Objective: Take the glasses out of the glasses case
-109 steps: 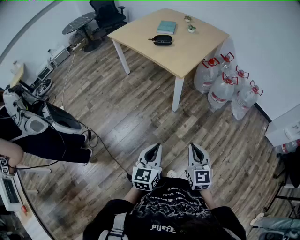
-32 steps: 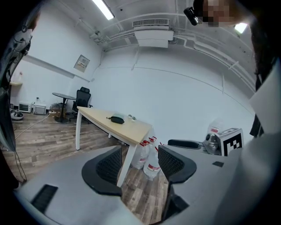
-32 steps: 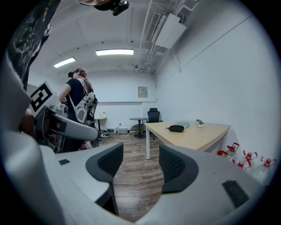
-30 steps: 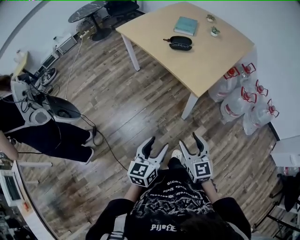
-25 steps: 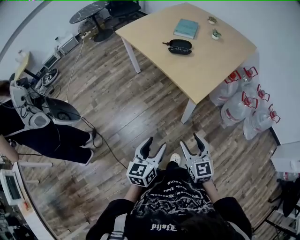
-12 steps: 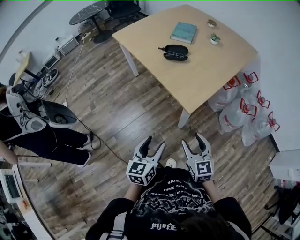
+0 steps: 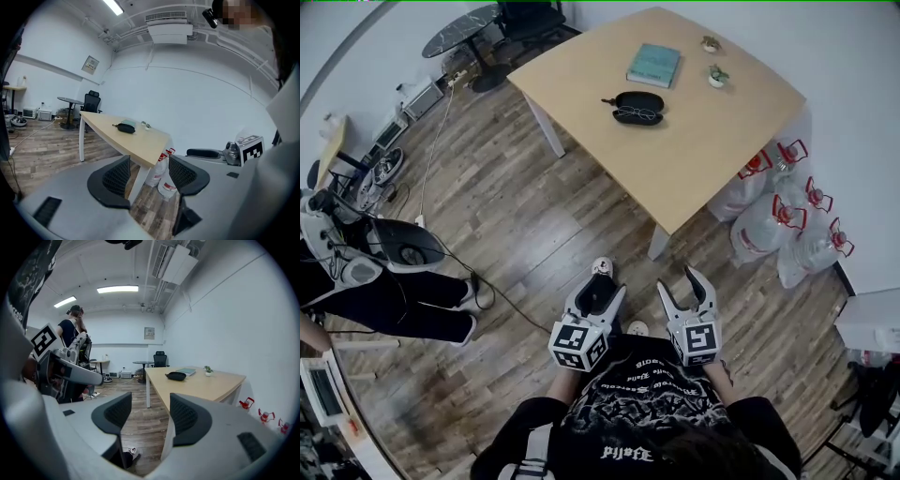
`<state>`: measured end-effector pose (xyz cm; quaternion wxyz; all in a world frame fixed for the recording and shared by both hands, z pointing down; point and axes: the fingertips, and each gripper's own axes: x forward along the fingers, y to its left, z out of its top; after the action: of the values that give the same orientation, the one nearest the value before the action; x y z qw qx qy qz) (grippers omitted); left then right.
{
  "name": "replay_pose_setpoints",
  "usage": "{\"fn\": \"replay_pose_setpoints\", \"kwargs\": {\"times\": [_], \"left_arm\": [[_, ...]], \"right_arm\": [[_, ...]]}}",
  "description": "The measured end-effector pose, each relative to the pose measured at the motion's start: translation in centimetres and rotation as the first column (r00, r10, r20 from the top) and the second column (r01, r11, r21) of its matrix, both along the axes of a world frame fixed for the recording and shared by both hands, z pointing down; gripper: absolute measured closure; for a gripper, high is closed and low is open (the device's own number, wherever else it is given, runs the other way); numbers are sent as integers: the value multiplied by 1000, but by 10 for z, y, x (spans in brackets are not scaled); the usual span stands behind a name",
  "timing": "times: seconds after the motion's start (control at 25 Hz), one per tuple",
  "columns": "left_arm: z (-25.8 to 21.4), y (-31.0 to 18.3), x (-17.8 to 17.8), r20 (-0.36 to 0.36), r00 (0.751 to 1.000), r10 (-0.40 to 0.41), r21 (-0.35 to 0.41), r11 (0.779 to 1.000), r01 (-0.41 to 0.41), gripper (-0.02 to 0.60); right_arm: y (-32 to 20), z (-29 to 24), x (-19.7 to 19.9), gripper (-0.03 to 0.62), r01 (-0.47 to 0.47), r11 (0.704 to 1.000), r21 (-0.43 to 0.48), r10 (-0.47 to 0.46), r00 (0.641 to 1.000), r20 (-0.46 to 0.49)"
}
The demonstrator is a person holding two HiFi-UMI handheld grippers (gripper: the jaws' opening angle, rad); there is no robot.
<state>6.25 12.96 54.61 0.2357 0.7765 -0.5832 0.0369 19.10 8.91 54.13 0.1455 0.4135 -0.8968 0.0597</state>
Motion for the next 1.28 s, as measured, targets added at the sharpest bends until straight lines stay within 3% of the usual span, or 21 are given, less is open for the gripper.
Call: {"fn": "replay_pose_setpoints", "kwargs": {"times": [0.36,1.28], "left_arm": [[12,-71,-16,-24,998,59,-20,998,-60,318],[0,-294,-138,1,954,299,7,954,-299,318]], "right_arm": [[-58,11,-9,329,-66,997,-38,65,998,-26],[-243,5,-137,329,-249,968,-22,247,968,-46]]}}
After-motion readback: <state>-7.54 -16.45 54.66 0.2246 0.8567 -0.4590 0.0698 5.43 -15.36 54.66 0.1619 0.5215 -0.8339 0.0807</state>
